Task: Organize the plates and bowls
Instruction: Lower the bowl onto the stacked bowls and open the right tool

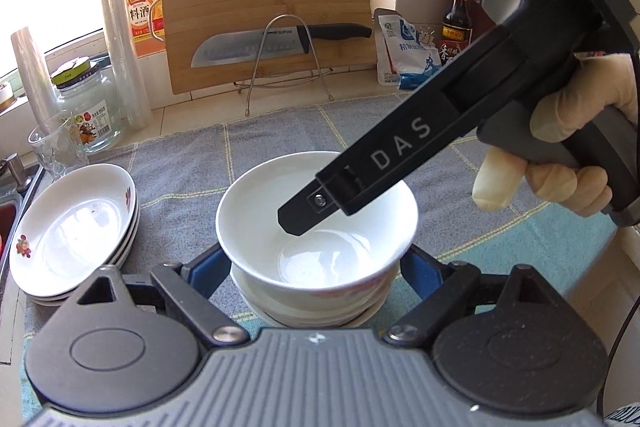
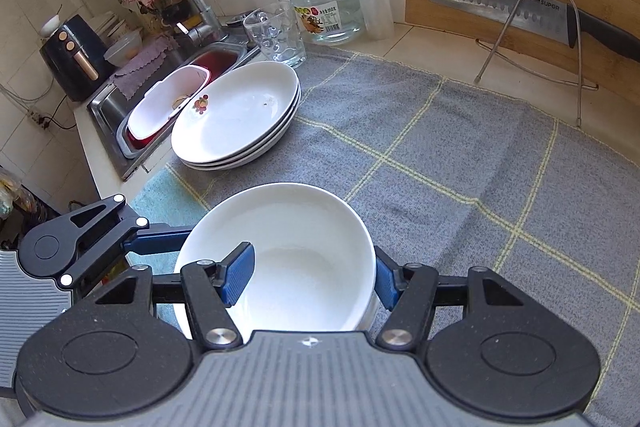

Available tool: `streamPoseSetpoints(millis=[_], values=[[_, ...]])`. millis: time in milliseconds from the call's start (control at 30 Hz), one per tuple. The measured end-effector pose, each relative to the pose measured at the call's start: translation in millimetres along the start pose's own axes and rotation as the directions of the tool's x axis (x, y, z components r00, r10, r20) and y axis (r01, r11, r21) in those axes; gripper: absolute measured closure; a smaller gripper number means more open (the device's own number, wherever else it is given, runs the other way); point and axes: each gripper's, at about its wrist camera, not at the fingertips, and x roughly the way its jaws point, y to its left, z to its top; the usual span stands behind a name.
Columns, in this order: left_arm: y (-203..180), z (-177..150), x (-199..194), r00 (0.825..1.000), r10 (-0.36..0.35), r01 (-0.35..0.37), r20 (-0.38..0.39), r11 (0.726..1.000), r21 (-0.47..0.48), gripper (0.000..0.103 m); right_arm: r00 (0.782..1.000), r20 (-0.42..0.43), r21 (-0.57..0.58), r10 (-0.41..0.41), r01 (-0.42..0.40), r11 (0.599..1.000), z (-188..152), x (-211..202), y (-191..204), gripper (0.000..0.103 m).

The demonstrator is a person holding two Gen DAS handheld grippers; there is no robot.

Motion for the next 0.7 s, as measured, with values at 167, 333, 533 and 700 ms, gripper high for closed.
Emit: streamPoseSetpoints(millis=[167,333,533,700], values=[[-0.2,0.1,3.7,1.000,-0.001,0.001,-0.011,1.000,-0.004,0.012,1.000,0.001,-0.001,0.007,-0.007,1.000,0.6,0.5,-2.3,0.036],[-0.1,-1.5,5.0,1.000,0.004,-0.005,-0.021,1.000,-0.004,0.012,1.000,0.000,-0.014,0.010,-0.010,1.000,0.9,1.5,-0.4,0.035],[4.0,-2.6,7.0,0.999,-0.012,0.011,-0.034,0.999,-0.035,0.012,1.000,-0.008,-0.026,0.013,-0.013,1.000,1.3,4.2,1.0,0.035],[5.3,-4.0,6.6,0.999,-0.021,0.020,-0.037,0.999,-0.031,0.010,1.000,-0.013,-0.049,0.018,-0.019,0.999,0.6,5.7,5.5,0.028]])
